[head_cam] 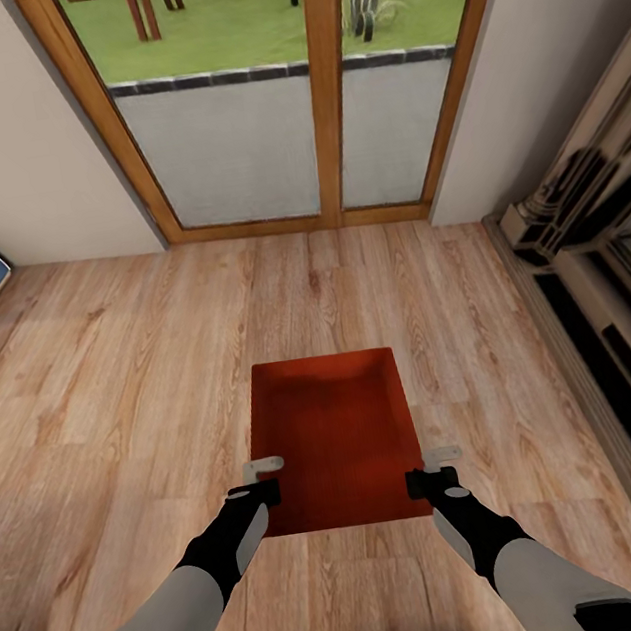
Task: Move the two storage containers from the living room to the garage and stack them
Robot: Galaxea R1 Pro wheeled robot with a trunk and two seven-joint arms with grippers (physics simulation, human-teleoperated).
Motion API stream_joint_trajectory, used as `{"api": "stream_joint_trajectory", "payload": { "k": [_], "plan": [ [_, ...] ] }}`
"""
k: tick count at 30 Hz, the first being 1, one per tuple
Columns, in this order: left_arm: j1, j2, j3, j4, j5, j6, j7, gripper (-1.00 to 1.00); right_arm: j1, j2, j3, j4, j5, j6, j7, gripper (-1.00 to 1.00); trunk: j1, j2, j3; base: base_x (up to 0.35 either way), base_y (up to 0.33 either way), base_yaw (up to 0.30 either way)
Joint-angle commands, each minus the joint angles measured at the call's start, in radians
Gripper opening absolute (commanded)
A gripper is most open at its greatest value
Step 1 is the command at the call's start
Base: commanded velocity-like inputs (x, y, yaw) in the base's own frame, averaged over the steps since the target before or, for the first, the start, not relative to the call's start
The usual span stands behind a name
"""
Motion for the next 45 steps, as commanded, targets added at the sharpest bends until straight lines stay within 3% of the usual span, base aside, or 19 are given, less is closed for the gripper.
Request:
{"api": "stream_joint_trajectory", "payload": {
  "k": [1,45],
  "plan": [
    [0.0,0.001,-0.01,0.002,0.013,0.008,0.015,-1.0,-0.001,0.001,-0.011,-0.012,0.02,-0.002,-0.003,-1.0,-0.004,0.007,0.003,0.0,0.0,0.0],
    [0.0,0.002,-0.008,0.005,0.015,0.008,0.016,-1.0,-0.001,0.001,-0.009,-0.012,0.023,-0.001,-0.004,-1.0,-0.173,0.315,0.141,0.0,0.0,0.0]
  ]
}}
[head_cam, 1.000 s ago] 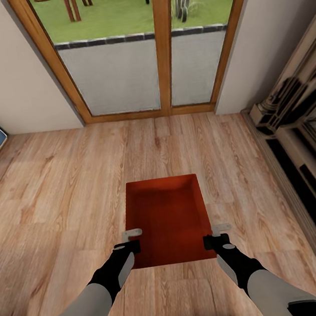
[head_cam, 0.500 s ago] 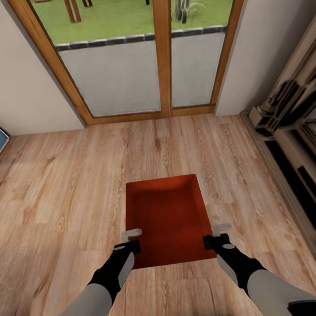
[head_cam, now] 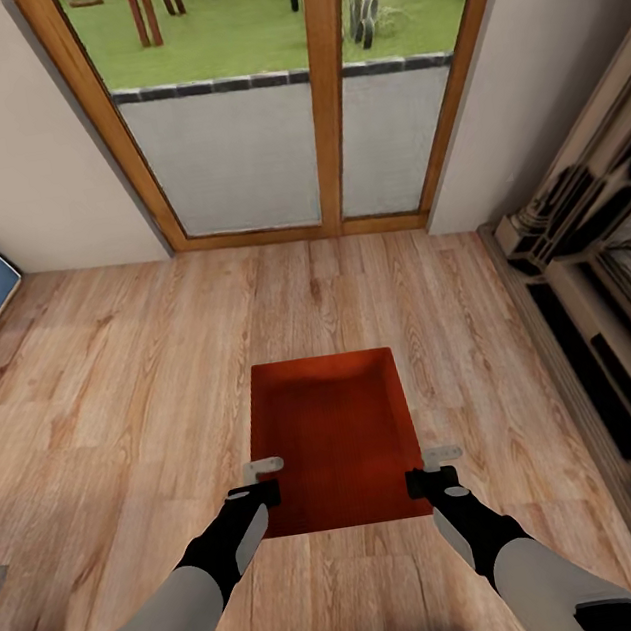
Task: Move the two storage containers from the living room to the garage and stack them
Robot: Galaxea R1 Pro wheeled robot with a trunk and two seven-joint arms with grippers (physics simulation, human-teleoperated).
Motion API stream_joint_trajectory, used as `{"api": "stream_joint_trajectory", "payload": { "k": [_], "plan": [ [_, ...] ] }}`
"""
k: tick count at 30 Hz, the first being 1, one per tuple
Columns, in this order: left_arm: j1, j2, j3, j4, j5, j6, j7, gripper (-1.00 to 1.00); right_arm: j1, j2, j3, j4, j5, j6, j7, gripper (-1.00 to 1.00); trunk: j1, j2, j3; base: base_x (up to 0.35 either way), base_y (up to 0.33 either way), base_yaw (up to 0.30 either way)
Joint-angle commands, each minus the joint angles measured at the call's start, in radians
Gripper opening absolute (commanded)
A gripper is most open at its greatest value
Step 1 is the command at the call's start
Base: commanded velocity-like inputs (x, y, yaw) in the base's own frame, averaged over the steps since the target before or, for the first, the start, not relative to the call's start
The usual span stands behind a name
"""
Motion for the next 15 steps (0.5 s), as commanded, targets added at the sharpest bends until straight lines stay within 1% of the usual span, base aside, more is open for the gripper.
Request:
{"api": "stream_joint_trajectory", "payload": {
  "k": [1,15],
  "plan": [
    [0.0,0.002,-0.007,0.002,0.005,0.009,0.015,-1.0,-0.001,0.001,-0.012,-0.005,0.02,-0.011,-0.004,-1.0,-0.004,0.007,0.003,0.0,0.0,0.0],
    [0.0,0.0,-0.007,0.002,0.005,0.009,0.015,-1.0,-0.001,0.001,-0.012,-0.005,0.019,-0.014,-0.005,-1.0,-0.058,0.105,0.047,0.0,0.0,0.0]
  ]
}}
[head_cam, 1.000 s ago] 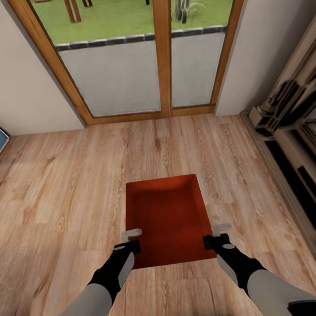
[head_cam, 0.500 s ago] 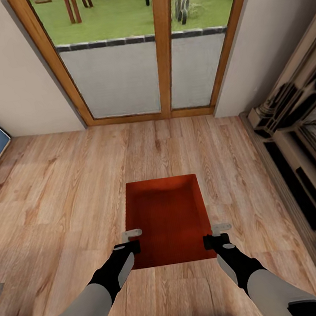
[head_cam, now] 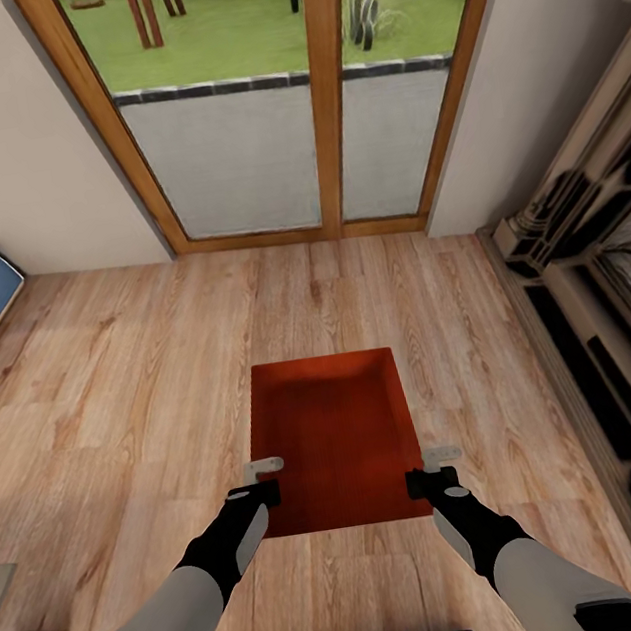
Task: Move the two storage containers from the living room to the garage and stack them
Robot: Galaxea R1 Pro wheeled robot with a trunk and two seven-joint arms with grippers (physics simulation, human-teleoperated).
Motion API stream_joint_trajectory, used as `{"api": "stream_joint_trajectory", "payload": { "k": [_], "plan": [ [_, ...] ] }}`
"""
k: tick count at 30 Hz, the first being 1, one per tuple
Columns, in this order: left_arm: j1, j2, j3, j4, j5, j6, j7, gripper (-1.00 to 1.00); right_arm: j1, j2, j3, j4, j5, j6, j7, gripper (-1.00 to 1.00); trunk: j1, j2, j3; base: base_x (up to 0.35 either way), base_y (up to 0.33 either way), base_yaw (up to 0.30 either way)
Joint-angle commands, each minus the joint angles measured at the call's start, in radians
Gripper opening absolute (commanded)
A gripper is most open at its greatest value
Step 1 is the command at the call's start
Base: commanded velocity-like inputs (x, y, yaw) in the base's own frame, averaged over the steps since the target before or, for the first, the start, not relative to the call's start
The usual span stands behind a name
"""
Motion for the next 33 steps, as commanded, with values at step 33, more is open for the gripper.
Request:
{"api": "stream_joint_trajectory", "payload": {
  "k": [33],
  "plan": [
    [0.0,0.003,-0.007,0.002,0.009,0.007,0.015,-1.0,-0.001,0.001,-0.012,-0.009,0.021,-0.011,-0.01,-1.0,-0.127,0.231,0.103,0.0,0.0,0.0]
  ]
}}
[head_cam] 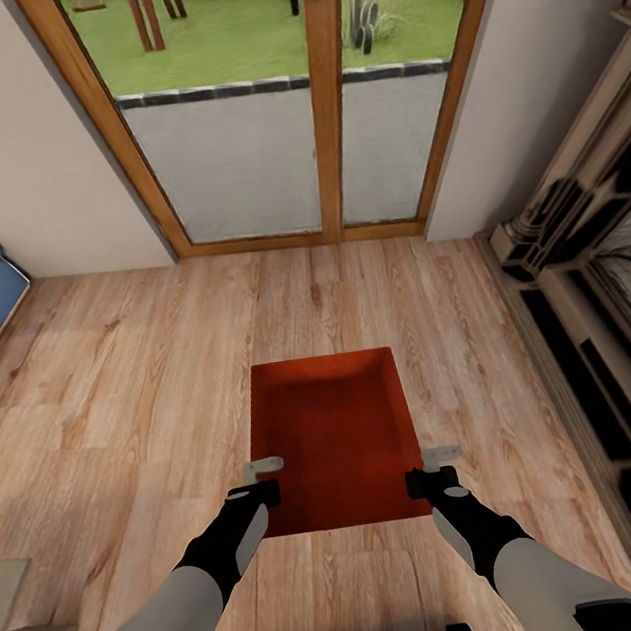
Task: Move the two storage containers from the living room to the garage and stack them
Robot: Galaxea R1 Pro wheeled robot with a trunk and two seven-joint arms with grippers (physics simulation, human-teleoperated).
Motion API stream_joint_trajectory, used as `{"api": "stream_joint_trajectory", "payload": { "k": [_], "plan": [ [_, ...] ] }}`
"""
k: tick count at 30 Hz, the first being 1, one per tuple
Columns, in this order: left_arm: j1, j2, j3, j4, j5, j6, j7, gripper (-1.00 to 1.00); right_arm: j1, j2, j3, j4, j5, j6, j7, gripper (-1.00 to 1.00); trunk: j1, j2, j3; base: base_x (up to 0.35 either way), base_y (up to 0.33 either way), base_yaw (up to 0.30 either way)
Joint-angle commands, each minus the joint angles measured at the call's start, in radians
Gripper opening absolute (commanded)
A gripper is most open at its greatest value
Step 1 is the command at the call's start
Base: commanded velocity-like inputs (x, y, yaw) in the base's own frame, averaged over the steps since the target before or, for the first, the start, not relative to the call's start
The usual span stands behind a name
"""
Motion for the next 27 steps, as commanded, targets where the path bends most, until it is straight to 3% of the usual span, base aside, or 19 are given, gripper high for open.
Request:
{"api": "stream_joint_trajectory", "payload": {
  "k": [1,27],
  "plan": [
    [0.0,0.001,-0.005,0.002,0.005,0.009,0.015,-1.0,-0.001,0.001,-0.017,-0.008,0.024,-0.01,-0.007,-1.0,-0.004,0.007,0.003,0.0,0.0,0.0],
    [0.0,0.001,-0.005,0.002,0.009,0.009,0.015,-1.0,-0.001,0.001,-0.017,-0.008,0.024,-0.01,-0.007,-1.0,-0.103,0.189,0.084,0.0,0.0,0.0]
  ]
}}
